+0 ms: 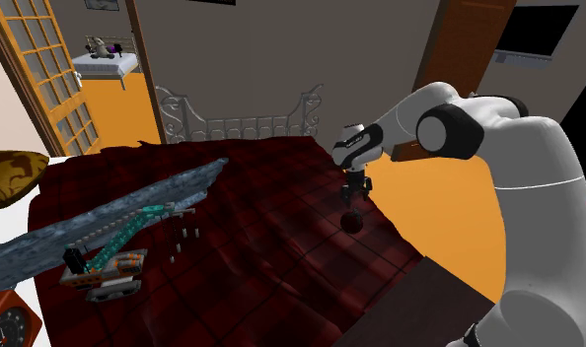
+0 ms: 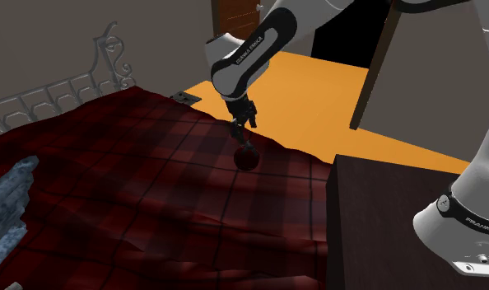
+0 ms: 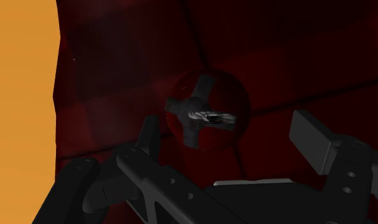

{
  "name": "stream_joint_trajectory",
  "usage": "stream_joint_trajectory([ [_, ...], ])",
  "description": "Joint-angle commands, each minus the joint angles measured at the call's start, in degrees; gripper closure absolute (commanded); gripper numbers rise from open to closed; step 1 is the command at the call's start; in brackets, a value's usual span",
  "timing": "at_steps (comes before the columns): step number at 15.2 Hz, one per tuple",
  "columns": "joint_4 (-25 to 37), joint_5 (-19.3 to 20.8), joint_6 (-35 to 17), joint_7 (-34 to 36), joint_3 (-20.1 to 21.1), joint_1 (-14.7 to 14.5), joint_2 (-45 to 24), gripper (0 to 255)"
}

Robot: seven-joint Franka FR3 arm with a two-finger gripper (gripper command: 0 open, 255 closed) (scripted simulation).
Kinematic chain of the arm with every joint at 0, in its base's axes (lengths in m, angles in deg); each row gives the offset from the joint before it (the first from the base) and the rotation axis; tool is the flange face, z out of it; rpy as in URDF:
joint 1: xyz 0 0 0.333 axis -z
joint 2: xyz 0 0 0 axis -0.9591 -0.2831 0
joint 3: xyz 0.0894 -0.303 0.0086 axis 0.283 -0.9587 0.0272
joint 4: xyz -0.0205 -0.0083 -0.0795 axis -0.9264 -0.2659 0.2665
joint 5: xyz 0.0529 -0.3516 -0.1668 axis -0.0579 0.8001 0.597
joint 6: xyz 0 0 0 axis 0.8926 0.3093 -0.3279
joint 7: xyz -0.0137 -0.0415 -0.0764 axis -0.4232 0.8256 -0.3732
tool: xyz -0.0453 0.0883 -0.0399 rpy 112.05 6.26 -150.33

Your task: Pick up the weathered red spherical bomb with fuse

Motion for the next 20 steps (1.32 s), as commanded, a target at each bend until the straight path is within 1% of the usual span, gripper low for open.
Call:
stream_joint_trajectory([
  [1,4.85,-0.55,0.68,-0.01,-0.04,1.01,-4.82,0],
  [9,6.32,-0.94,-2.46,0.24,0.38,1.43,-9.47,0],
  [11,6.32,-0.94,-2.46,0.24,0.38,1.43,-9.47,0],
  [12,6.30,-0.94,-2.46,0.25,0.38,1.42,-9.46,255],
  [20,6.21,-0.94,-2.54,0.24,0.37,1.43,-9.44,255],
])
